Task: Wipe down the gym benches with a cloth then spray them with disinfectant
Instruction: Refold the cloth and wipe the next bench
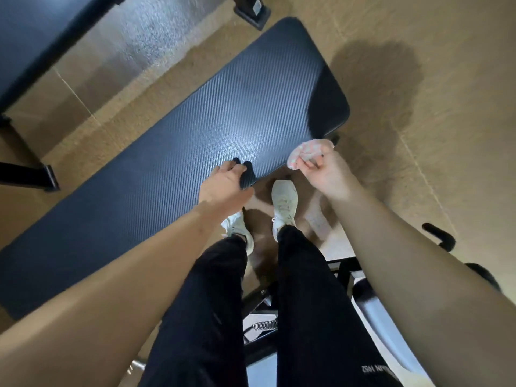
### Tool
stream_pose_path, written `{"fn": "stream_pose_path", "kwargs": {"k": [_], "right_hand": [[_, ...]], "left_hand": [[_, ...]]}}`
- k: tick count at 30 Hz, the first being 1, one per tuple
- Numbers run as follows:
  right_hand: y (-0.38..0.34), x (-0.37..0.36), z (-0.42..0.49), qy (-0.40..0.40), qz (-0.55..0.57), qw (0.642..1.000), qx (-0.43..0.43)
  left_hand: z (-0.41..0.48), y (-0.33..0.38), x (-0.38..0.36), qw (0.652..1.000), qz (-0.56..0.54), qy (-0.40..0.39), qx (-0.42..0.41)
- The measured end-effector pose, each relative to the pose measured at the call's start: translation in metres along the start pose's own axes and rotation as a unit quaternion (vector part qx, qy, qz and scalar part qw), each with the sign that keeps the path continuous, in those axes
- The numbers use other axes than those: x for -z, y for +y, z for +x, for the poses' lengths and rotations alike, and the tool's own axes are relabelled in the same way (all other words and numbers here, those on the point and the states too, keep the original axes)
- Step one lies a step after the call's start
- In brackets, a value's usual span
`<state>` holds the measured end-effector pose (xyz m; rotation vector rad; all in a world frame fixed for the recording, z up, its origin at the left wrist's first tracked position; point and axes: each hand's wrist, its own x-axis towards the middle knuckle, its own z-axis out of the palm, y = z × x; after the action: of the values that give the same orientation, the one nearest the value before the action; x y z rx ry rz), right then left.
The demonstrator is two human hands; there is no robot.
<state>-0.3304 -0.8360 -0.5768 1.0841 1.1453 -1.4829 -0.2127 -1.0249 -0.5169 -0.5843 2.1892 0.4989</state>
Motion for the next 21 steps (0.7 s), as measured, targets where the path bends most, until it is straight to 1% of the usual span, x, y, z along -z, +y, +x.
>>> {"fn": "stream_pose_path", "kwargs": {"k": [1,2,3,4,5,6,7,9,11,13,17,19,21], "right_hand": [[-0.011,0.001,0.000,0.030,-0.047,0.997,0.052],[-0.022,0.005,0.007,0.043,-0.007,0.997,0.065],[-0.031,0.010,0.004,0.050,0.012,0.996,0.069],[-0.041,0.017,0.006,0.070,0.024,0.993,0.095],[-0.051,0.024,0.012,0.111,0.061,0.988,0.090],[-0.060,0.030,0.017,0.127,0.080,0.985,0.082],[-0.070,0.034,0.020,0.142,0.063,0.983,0.095],[-0.089,0.041,0.024,0.158,-0.001,0.979,0.126],[-0.108,0.035,0.019,0.149,-0.100,0.973,0.146],[-0.124,0.024,0.013,0.146,-0.219,0.950,0.169],[-0.151,0.001,0.021,0.140,-0.335,0.916,0.172],[-0.163,-0.013,0.025,0.143,-0.390,0.893,0.172],[-0.171,-0.026,0.028,0.131,-0.419,0.879,0.185]], "left_hand": [[0.008,0.011,0.000,1.000,0.006,0.008,-0.026],[0.016,0.022,0.000,0.999,0.012,0.014,-0.043],[0.023,0.031,-0.001,0.998,0.019,0.024,-0.054],[0.031,0.039,-0.004,0.997,0.030,0.041,-0.064],[0.037,0.047,-0.006,0.994,0.042,0.063,-0.075],[0.044,0.055,-0.007,0.992,0.052,0.083,-0.080],[0.051,0.062,-0.007,0.991,0.057,0.095,-0.081],[0.064,0.075,0.000,0.991,0.064,0.096,-0.072],[0.076,0.081,0.011,0.989,0.070,0.113,-0.065],[0.090,0.082,0.024,0.989,0.065,0.122,-0.050],[0.116,0.073,0.044,0.994,0.051,0.082,-0.047],[0.119,0.067,0.047,0.993,0.059,0.073,-0.065],[0.118,0.064,0.049,0.992,0.067,0.069,-0.079]]}}
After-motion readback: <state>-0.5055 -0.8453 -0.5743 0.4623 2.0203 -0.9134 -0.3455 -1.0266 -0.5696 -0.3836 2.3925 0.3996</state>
